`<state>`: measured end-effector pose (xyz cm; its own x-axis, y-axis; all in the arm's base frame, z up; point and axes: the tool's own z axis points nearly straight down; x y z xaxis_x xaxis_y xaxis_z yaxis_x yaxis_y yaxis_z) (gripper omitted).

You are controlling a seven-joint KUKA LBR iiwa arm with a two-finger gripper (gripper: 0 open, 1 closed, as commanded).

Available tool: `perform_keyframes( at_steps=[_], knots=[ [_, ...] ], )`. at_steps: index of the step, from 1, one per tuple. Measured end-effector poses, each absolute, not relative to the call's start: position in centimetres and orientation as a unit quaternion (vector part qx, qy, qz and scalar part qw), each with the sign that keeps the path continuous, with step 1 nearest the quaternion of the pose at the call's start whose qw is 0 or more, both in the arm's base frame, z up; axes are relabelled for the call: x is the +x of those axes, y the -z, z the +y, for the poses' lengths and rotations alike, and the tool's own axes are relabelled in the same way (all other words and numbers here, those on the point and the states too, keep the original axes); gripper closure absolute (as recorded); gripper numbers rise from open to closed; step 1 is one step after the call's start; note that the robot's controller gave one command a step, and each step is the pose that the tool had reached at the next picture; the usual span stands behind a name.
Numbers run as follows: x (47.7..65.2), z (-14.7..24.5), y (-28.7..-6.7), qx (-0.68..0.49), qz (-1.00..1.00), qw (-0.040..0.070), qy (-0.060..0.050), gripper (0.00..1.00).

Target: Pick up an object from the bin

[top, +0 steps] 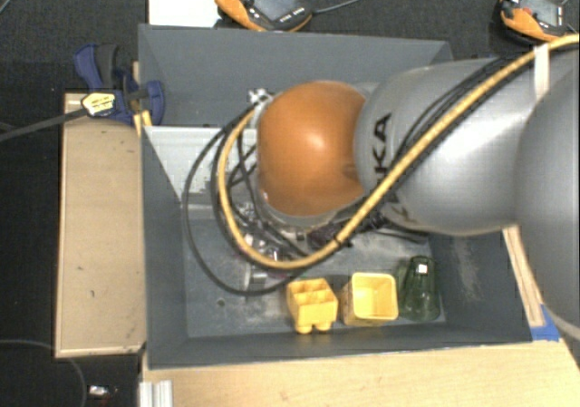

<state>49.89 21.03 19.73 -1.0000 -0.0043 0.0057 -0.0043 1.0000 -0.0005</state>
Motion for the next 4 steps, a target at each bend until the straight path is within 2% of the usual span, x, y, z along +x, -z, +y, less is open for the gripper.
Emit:
perform_keyframes(
  at_steps=[1,2,3,4],
  knots=[
    [50.1,20.9,-20.2,-0.001,-1.000,-0.001,0.001,0.00],
    [55.5,14.4,-7.1,-0.057,-0.998,-0.006,0.003,0.00],
    [55.4,13.9,-16.1,0.011,-1.000,-0.006,0.003,0.00],
    [55.5,12.5,-10.0,-0.105,-0.994,-0.001,0.002,0.00]
  ],
)
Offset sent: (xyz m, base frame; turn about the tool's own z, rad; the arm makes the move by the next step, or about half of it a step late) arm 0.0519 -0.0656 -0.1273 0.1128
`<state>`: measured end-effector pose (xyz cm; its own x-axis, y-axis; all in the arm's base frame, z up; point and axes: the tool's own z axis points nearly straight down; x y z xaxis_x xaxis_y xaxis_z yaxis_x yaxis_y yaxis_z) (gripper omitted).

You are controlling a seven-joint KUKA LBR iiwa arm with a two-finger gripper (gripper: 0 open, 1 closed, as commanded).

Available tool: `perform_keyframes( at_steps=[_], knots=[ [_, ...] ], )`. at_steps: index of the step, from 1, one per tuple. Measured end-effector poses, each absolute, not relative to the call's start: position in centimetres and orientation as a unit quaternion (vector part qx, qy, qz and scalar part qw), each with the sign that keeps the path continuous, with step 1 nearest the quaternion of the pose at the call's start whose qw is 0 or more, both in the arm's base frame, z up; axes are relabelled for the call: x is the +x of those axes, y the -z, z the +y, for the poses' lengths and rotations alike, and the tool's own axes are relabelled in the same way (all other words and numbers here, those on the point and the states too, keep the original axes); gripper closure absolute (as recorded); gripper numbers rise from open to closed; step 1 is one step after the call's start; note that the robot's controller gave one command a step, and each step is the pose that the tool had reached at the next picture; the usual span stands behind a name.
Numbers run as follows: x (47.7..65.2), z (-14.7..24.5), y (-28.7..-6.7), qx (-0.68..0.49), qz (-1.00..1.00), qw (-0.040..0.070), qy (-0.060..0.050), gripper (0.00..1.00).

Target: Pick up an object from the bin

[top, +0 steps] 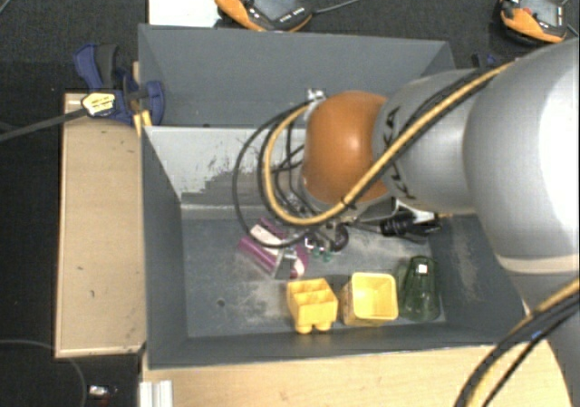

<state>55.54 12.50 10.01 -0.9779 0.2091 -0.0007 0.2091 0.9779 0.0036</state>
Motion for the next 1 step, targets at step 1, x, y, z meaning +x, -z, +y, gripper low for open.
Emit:
perform_keyframes(
  at_steps=[1],
  knots=[
    [54.64,13.19,-7.03,0.096,0.995,0.007,-0.005,0.00]
  ],
)
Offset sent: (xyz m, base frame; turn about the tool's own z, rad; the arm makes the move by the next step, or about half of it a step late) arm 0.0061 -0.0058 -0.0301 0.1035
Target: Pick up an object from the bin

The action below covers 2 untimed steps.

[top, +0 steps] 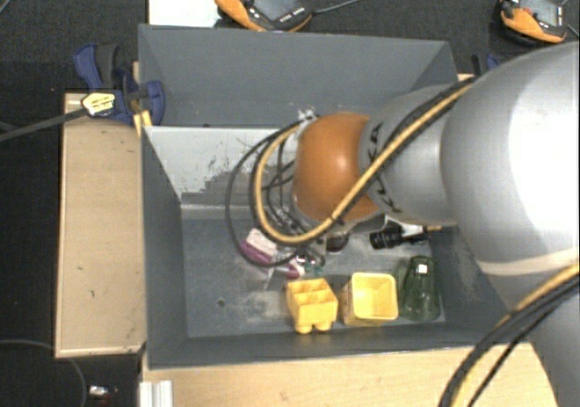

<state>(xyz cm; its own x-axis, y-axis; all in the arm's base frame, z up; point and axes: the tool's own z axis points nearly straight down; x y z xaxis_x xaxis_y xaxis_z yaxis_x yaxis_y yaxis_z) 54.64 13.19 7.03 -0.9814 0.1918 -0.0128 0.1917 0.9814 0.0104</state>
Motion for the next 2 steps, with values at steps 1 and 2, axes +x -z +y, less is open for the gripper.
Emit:
perform_keyframes(
  at_steps=[1,2],
  knots=[
    [56.18,11.90,-6.99,0.156,0.988,0.005,-0.004,1.00],
    [56.17,11.90,-7.01,0.157,0.988,0.005,-0.004,1.00]
  ],
)
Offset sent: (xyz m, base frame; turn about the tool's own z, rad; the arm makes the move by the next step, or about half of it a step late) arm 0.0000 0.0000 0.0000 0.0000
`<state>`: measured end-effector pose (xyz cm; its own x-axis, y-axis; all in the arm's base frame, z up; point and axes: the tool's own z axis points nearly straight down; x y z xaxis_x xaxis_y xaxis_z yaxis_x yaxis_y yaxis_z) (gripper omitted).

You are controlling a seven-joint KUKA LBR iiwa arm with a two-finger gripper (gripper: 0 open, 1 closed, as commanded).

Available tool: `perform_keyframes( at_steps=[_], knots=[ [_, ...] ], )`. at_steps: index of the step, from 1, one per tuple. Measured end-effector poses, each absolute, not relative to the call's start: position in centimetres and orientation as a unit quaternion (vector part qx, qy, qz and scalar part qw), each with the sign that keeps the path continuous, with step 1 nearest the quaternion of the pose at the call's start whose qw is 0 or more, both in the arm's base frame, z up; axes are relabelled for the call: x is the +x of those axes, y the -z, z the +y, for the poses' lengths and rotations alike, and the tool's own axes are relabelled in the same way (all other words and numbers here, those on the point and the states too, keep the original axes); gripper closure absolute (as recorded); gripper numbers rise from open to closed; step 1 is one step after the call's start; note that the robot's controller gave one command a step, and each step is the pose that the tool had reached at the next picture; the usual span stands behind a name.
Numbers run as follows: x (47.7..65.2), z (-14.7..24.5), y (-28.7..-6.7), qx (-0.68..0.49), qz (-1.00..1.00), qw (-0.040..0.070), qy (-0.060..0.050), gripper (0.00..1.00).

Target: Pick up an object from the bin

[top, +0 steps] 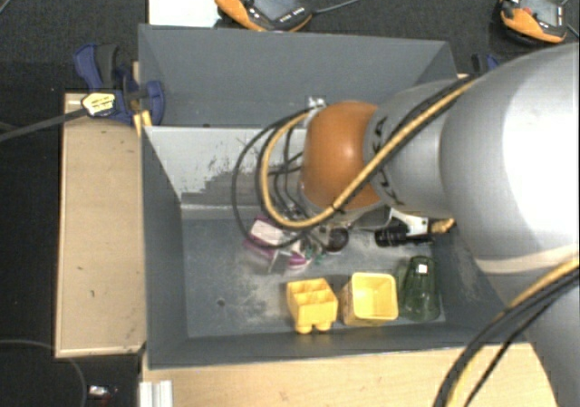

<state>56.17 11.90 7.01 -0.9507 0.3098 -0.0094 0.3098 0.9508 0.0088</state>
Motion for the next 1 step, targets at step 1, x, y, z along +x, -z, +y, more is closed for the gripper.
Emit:
perform_keyframes(
  at_steps=[1],
  knots=[
    [55.84,11.81,-9.84,0.157,0.988,-0.001,-0.002,1.00]
  ],
)
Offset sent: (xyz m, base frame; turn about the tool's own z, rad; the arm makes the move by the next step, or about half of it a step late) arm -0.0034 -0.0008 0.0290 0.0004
